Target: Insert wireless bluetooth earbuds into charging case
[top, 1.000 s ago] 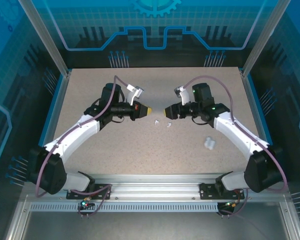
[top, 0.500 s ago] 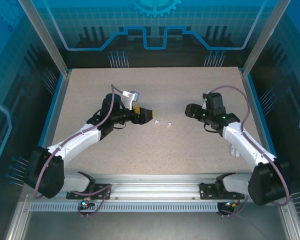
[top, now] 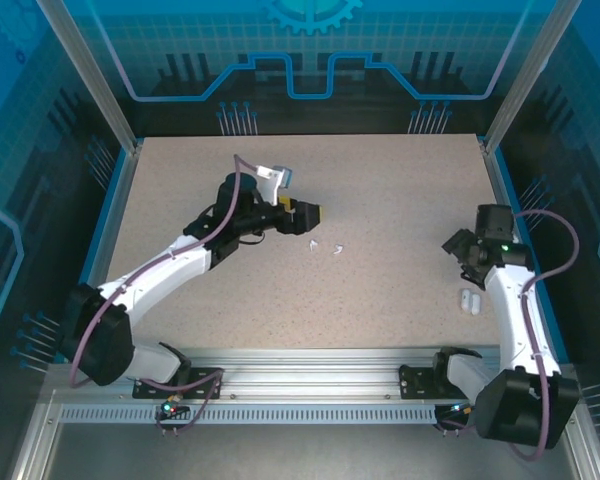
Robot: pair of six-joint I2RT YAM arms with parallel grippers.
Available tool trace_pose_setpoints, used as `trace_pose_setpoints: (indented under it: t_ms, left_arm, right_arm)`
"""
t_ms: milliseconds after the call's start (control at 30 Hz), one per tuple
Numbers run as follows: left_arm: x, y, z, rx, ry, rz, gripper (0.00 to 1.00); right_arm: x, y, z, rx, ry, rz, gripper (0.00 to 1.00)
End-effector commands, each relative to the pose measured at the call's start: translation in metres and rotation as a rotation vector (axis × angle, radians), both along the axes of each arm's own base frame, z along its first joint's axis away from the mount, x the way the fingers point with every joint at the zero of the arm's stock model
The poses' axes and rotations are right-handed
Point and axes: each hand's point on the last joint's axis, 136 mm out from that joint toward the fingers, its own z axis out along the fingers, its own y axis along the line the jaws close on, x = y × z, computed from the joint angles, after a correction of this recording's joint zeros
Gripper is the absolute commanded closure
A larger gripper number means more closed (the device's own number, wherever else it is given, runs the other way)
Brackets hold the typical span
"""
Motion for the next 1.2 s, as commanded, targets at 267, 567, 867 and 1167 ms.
trace_pose_setpoints:
  t_ms: [267,567,867,1167]
  left_arm:
    - [-0.002,-0.019,0.009,0.051,-0.024,-0.029,0.01]
    - [-0.002,-0.019,0.006,0.069,-0.036,-0.038,0.01]
    - [0.0,-0.022,0.001,0.058,-0.035,-0.045,0.01]
    - [-0.003,-0.025,0.002,0.066,-0.031,-0.056,0.01]
  right_arm:
    - [-0.023,-0.014,-0.067,0.186,0.157,-0.176,0.16]
    - [-0.001,-0.016,-0.091,0.213,0.19,-0.143,0.19]
    - [0.043,0.039,-0.086,0.273,0.158,0.106,0.22]
    - [0.071,0.093,-0.048,0.232,0.112,0.28,0.22]
